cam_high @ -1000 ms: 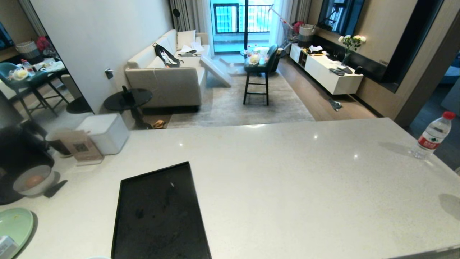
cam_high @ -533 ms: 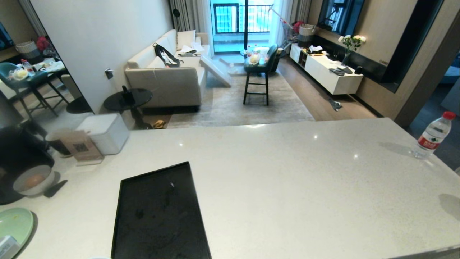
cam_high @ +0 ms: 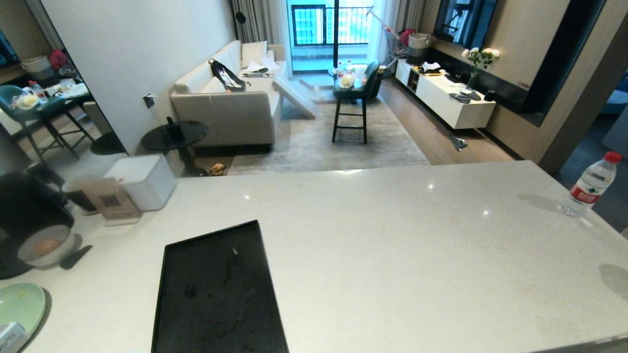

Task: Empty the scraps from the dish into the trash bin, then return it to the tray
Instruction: Move the bowl over the trash can

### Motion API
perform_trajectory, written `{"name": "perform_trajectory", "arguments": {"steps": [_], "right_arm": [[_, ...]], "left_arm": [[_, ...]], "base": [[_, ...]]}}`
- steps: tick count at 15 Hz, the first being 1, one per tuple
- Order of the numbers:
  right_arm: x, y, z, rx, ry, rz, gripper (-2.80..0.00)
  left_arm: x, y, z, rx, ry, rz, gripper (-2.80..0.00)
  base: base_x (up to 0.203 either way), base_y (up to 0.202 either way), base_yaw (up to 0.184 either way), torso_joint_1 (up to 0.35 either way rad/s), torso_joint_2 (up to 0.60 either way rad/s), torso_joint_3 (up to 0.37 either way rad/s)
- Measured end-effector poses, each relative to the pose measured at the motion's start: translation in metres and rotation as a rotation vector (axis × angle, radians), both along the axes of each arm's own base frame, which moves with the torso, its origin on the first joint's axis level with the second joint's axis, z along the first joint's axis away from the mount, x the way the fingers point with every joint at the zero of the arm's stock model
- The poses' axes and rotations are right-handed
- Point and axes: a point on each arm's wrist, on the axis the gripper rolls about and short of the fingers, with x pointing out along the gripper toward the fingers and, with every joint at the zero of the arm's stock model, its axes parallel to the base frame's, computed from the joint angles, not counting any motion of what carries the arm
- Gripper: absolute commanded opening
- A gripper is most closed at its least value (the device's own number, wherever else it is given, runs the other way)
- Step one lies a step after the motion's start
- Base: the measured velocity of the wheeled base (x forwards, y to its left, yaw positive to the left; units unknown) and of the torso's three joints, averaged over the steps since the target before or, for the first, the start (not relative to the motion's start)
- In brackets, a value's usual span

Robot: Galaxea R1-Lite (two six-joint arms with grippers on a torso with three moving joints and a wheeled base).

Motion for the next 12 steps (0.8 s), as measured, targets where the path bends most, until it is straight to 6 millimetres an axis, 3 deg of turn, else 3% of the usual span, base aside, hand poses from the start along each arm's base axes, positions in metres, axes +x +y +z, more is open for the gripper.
{"name": "perform_trajectory", "arguments": {"steps": [12], "right_arm": [[0.0000, 0.0000, 0.0000, 0.000, 0.000, 0.000, -2.80]], "left_arm": [[0.0005, -0.0001, -0.0012, 0.001, 0.011, -0.001, -2.80]], "base": [[0.000, 0.000, 0.000, 0.000, 0.00, 0.000]]}}
